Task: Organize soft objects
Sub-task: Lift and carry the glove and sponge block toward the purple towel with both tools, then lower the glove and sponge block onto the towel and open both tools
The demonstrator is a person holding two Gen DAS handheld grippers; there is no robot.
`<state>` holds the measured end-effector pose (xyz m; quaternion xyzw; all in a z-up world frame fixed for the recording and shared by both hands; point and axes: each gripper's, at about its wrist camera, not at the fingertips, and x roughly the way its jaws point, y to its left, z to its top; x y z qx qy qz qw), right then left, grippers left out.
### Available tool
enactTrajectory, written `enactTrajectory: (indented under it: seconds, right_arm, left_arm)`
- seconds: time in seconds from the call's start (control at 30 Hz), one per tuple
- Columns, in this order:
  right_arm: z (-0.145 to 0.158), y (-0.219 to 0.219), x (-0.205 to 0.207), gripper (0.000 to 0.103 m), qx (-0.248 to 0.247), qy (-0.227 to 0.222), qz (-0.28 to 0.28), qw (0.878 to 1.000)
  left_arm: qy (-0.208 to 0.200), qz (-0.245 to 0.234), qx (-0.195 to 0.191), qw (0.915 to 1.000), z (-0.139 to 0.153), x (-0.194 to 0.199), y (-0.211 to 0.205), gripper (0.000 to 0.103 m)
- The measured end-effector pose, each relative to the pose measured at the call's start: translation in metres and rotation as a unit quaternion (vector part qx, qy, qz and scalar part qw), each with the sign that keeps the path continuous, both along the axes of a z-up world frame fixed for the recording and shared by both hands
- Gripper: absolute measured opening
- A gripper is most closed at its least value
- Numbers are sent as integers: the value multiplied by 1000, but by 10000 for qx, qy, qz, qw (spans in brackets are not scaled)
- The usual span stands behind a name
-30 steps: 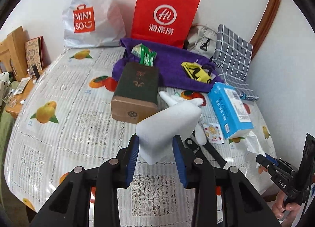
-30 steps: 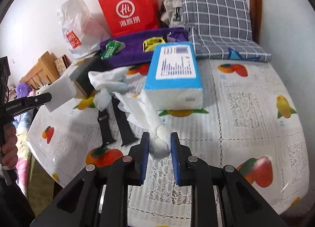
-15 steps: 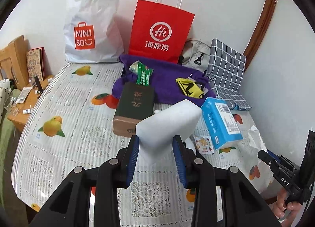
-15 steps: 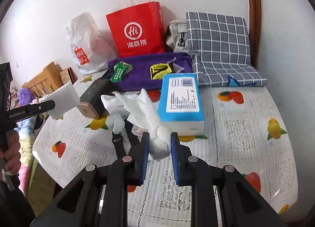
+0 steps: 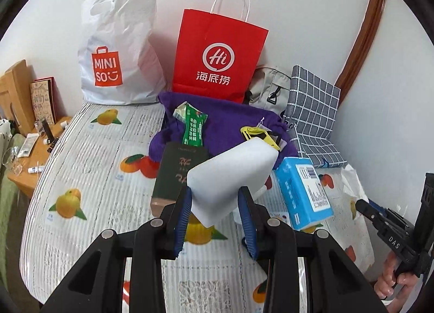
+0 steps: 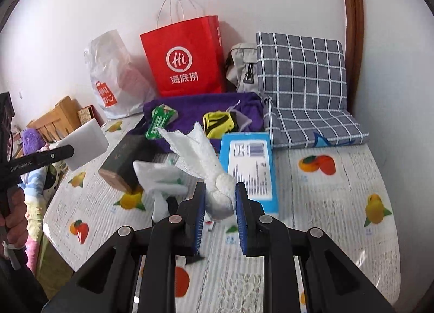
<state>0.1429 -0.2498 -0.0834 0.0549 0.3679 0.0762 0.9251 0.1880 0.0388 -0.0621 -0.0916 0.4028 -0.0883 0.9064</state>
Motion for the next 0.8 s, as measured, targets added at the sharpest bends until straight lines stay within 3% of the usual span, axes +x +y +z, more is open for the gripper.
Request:
enactTrajectory:
  seconds: [0.8]
  right_arm:
    - [7,6,142,22,157,150,-4,9998]
  left_arm:
    - [258,110,247,9993,-22,117,-7,34]
